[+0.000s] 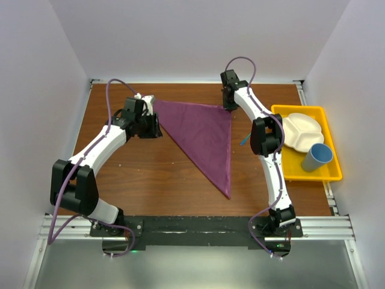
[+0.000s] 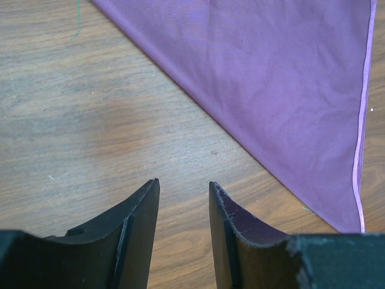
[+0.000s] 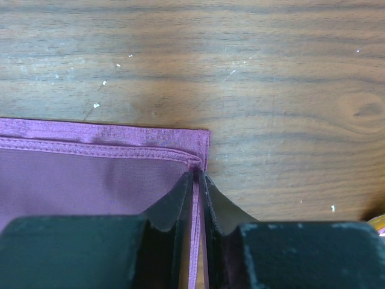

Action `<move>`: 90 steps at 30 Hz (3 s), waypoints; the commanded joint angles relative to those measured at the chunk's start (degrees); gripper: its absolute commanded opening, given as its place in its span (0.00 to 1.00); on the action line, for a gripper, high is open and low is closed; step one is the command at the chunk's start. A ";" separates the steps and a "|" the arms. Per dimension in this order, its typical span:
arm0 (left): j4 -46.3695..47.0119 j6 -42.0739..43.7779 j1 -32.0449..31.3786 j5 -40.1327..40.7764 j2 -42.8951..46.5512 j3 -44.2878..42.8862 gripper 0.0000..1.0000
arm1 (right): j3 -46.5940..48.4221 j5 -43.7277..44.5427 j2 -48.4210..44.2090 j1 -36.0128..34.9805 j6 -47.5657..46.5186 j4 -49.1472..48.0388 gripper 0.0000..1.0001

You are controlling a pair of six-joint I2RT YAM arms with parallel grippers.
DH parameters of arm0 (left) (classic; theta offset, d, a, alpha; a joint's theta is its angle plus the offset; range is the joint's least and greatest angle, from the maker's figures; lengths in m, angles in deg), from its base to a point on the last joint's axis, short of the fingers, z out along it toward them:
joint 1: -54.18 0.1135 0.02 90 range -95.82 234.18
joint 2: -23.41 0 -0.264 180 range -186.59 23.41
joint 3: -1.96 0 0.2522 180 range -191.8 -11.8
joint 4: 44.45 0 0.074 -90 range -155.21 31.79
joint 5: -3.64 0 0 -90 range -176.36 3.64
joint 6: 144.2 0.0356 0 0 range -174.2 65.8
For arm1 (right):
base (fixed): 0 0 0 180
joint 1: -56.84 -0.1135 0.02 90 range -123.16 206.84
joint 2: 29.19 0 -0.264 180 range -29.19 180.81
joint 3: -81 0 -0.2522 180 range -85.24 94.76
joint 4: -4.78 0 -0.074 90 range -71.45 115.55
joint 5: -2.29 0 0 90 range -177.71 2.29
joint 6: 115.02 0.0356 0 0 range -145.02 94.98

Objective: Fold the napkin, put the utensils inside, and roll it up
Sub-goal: Fold the napkin

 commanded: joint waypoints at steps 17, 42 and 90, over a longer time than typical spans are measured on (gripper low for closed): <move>1.62 1.10 -0.18 -0.02 1.56 -0.50 0.43 | 4.63 1.06 0.63 -0.25 -0.52 0.22 0.06; 1.97 0.66 0.08 1.56 0.86 -1.99 0.43 | 6.92 1.76 2.39 0.01 -0.78 -0.40 0.07; 27.90 -7.25 17.40 -9.07 -52.50 -41.63 0.17 | -79.81 -42.70 -57.81 -9.40 8.71 -5.74 0.25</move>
